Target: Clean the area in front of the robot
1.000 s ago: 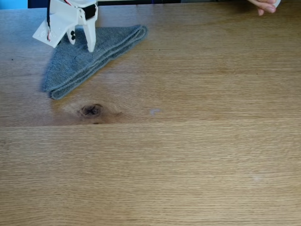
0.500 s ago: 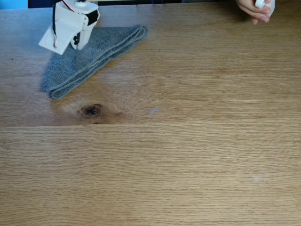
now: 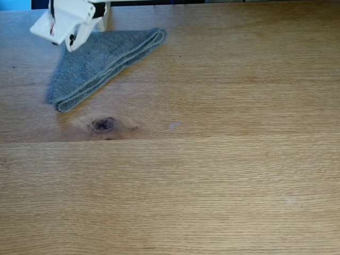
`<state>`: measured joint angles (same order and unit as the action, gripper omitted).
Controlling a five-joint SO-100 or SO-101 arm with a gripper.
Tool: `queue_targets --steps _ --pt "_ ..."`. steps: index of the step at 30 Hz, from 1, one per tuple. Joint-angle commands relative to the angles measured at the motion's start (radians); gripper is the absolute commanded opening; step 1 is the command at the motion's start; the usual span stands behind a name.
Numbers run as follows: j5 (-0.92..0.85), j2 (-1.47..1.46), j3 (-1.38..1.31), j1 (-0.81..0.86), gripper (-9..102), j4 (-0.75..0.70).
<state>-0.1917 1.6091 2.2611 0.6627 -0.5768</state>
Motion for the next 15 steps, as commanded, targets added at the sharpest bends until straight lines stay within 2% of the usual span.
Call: queue_targets --steps 1,15 --pt "0.014 0.209 -0.094 -0.103 0 -0.054" --pt "0.112 0.532 -0.094 -0.508 0 -0.336"
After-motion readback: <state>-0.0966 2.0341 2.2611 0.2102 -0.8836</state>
